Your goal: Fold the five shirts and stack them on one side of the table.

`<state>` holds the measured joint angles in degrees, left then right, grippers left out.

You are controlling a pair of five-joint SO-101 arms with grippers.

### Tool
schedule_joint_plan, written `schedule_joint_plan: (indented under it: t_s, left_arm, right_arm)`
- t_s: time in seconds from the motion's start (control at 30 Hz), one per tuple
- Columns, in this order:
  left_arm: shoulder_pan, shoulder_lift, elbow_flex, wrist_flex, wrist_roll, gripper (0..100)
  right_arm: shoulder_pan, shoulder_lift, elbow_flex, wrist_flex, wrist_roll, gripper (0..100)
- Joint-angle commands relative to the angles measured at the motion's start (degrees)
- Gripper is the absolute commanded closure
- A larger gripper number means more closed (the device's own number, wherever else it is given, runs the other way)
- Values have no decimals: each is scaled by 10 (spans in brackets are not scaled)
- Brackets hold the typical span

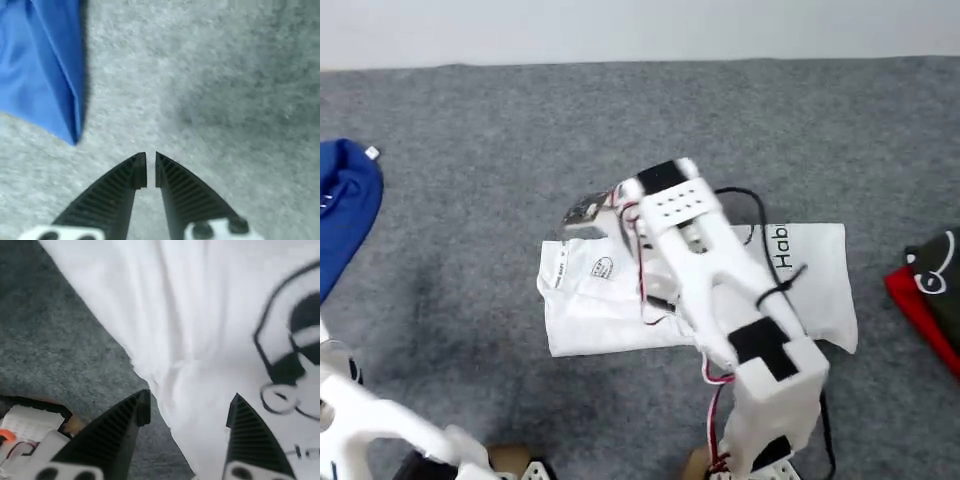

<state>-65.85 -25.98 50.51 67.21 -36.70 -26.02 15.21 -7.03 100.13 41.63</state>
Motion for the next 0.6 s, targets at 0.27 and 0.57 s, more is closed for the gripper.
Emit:
schedule_joint_plan:
  t_s: [0.27, 0.57]
  left_arm:
    - [4, -18, -104, 142, -4, 957]
    - [11, -18, -144, 194, -4, 957]
  right_arm:
    - [210, -93, -25, 20, -198, 739]
    - [355, -29, -25, -58, -264, 739]
